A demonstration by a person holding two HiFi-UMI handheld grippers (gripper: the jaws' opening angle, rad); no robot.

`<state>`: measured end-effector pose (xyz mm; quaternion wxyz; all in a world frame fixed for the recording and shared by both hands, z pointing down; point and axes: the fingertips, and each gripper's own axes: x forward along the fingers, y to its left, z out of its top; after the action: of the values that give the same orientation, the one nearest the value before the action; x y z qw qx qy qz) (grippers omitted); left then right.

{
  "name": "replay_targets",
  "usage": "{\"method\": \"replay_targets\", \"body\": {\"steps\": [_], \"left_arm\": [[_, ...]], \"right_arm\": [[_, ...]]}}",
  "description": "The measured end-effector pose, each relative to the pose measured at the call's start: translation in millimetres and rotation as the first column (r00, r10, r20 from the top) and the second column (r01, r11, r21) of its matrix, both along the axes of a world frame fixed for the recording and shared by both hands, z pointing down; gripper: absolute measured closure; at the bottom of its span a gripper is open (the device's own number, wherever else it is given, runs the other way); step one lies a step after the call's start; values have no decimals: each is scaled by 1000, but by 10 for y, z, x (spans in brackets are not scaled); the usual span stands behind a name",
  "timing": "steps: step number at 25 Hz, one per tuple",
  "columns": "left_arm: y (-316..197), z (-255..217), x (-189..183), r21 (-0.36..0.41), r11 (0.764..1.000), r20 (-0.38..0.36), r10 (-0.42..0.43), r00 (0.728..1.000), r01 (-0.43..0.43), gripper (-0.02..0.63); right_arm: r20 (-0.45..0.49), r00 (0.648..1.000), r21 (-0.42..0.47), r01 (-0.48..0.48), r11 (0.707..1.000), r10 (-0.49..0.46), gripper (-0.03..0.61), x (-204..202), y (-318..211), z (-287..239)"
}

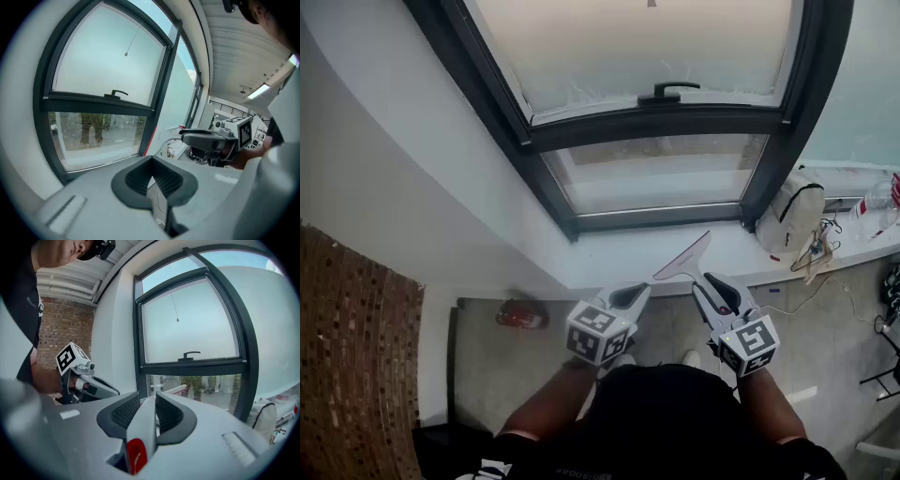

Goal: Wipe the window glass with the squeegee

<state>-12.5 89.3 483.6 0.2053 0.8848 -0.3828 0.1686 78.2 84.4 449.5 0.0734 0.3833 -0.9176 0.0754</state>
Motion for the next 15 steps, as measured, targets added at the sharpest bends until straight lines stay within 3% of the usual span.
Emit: {"method": "replay_targets", "body": {"steps": [15], "left_arm": [[-10,-16,202,3,1000,9,21,1000,-21,614]], "right_arm": [[10,1000,-10,9,1000,-9,449,156,14,-15]]}}
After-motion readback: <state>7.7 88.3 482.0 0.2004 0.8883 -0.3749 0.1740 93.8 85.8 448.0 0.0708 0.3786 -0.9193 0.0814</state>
